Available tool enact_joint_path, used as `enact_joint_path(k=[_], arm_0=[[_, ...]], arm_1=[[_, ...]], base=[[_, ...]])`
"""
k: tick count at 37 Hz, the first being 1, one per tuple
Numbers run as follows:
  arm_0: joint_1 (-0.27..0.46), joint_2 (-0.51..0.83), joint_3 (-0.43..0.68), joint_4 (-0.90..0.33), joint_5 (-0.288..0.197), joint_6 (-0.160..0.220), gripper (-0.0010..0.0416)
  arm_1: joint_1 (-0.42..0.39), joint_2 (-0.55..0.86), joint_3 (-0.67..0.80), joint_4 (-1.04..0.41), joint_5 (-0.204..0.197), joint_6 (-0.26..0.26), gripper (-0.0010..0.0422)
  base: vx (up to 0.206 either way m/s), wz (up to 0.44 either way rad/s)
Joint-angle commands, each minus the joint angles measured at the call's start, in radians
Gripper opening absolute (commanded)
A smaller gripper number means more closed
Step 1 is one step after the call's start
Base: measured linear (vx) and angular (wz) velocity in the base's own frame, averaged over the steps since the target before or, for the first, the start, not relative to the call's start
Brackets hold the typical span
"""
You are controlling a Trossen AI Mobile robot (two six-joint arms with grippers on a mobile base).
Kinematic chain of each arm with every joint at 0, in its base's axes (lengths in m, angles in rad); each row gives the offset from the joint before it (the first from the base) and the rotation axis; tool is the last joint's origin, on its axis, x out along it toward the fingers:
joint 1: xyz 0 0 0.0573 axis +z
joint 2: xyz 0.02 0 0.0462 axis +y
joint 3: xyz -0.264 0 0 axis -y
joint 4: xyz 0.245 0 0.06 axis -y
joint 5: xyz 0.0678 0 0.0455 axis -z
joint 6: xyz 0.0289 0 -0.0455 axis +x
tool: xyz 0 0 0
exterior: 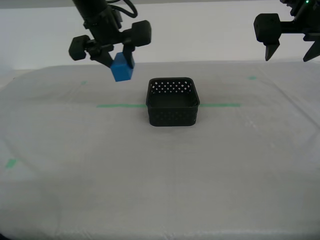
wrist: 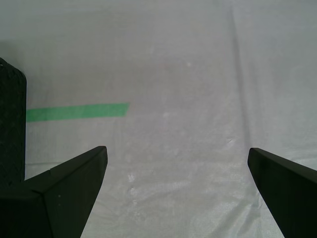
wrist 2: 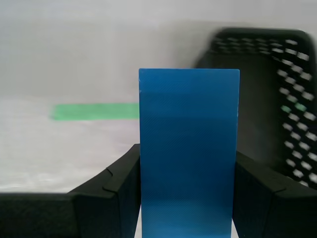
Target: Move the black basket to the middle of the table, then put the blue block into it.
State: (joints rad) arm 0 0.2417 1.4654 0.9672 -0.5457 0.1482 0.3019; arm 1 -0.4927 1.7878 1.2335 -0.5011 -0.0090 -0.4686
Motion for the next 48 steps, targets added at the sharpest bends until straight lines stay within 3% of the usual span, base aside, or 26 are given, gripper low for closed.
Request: enact_joint_path(k=[1, 9, 23, 48], arm_0=[[0.0, 0.0, 0.0, 0.0, 0.004, 0.001, 0.0398], [0.0, 0.0, 0.0, 0.0, 0.004, 0.001, 0.0398], [0.0, 0.0, 0.0, 0.0, 0.003, 0.001, 0.0398], [0.0, 0.0, 0.0, 0.0, 0.003, 0.001, 0.0398]], arm_1=[[-0.055, 0.0, 0.012, 0.019, 0.002, -0.023, -0.0001], [-0.133, 0.048, 0.141, 0.027, -0.003, -0.042, -0.0001], [-0.158, 0.204, 0.4, -0.036, -0.002, -0.018, 0.0], [-0.16, 0.269, 0.385, -0.066, -0.003, 0.013, 0.0]], base=[[0.0, 0.0], [0.0, 0.0], [0.0, 0.0], [0.0, 0.0]])
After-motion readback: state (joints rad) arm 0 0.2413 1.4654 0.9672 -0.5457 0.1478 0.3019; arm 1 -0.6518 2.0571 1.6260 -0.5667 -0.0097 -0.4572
